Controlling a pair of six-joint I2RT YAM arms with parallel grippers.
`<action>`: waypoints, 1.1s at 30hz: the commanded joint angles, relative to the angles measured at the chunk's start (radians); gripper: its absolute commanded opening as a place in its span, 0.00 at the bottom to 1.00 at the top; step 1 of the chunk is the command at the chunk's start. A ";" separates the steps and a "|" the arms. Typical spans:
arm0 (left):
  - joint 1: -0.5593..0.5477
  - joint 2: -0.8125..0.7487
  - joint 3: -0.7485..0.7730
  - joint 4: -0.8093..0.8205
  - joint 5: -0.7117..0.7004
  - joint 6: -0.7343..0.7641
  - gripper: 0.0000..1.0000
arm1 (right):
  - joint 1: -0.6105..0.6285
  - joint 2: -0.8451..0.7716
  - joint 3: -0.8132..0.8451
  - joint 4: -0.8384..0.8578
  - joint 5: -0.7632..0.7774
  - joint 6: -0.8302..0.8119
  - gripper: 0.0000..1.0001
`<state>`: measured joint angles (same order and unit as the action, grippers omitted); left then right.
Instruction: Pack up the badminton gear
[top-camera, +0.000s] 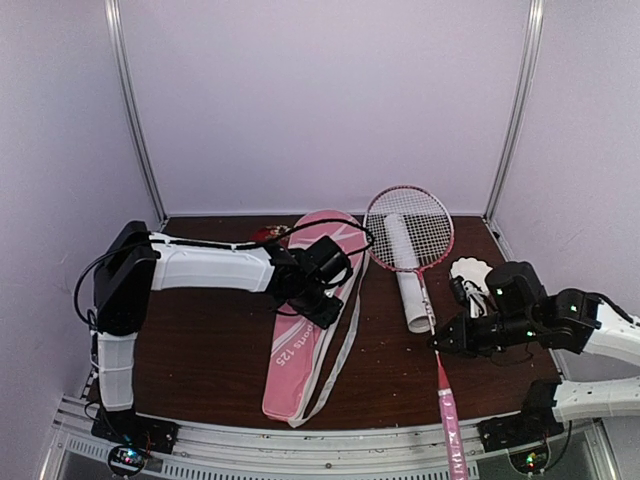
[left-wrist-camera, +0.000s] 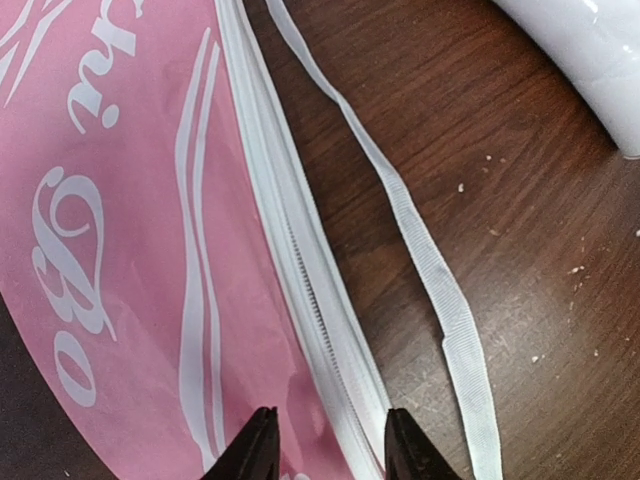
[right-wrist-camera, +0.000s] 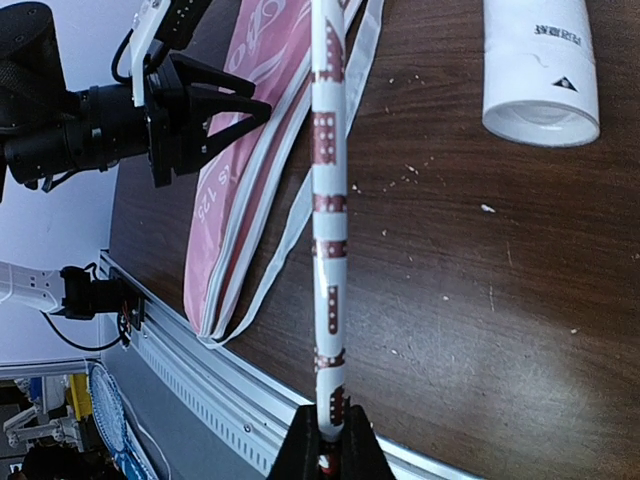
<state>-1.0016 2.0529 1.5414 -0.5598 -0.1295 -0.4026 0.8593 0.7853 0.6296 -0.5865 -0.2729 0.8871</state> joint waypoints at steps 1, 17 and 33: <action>0.004 0.039 0.045 -0.025 -0.042 -0.005 0.38 | 0.003 -0.086 0.038 -0.148 -0.012 -0.022 0.00; 0.045 0.102 0.097 -0.069 -0.096 -0.048 0.03 | 0.087 -0.165 0.073 -0.372 -0.102 -0.059 0.00; 0.076 -0.028 0.080 -0.020 0.000 -0.100 0.00 | 0.182 -0.196 0.001 -0.409 -0.128 -0.032 0.00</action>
<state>-0.9539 2.0995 1.6142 -0.6296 -0.1699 -0.4656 1.0168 0.6159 0.6617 -1.0000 -0.3817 0.8391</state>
